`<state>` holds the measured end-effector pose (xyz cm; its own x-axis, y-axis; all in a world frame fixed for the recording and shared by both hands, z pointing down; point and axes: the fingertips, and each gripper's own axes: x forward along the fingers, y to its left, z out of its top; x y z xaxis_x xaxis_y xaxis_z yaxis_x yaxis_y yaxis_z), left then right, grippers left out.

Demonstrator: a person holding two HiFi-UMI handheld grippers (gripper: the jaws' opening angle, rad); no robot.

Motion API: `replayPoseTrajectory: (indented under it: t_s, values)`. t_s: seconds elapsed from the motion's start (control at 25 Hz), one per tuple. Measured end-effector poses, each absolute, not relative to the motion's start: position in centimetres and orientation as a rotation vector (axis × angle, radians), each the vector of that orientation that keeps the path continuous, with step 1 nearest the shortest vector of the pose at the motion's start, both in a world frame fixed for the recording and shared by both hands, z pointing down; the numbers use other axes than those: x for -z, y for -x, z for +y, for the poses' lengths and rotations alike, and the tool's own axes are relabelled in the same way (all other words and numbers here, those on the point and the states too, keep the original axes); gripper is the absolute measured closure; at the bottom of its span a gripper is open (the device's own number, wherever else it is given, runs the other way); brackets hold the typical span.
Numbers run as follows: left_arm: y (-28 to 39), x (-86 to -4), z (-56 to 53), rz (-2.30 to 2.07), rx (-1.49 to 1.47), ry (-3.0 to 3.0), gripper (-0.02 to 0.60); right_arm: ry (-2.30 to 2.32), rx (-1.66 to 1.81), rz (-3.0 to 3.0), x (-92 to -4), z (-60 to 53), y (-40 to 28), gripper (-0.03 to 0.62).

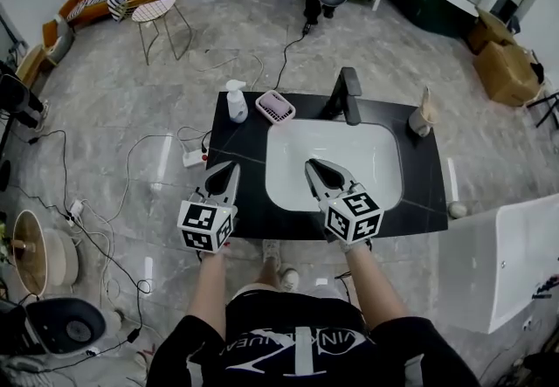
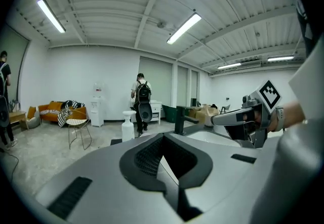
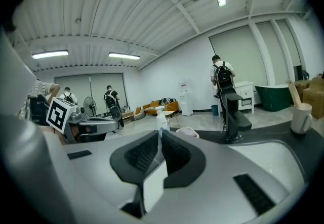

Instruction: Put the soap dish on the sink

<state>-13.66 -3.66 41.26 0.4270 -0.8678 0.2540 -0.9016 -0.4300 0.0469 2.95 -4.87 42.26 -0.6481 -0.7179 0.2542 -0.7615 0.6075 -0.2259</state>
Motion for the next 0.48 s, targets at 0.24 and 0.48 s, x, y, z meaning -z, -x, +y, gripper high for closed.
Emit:
replayPoseTrajectory:
  t_s: [0.24,0.48]
  values:
    - [14.5,-37.8,-1.9,-1.640,-0.221,-2.564,0.568,-1.290,-0.310,-2.702,-39.1,-3.2,-4.3,0.553]
    - [15.5,-35.4,-0.2,-1.680,-0.177,-2.617,0.568,-1.345,-0.244,-2.712,-36.9,-1.7,-6.0,0.553]
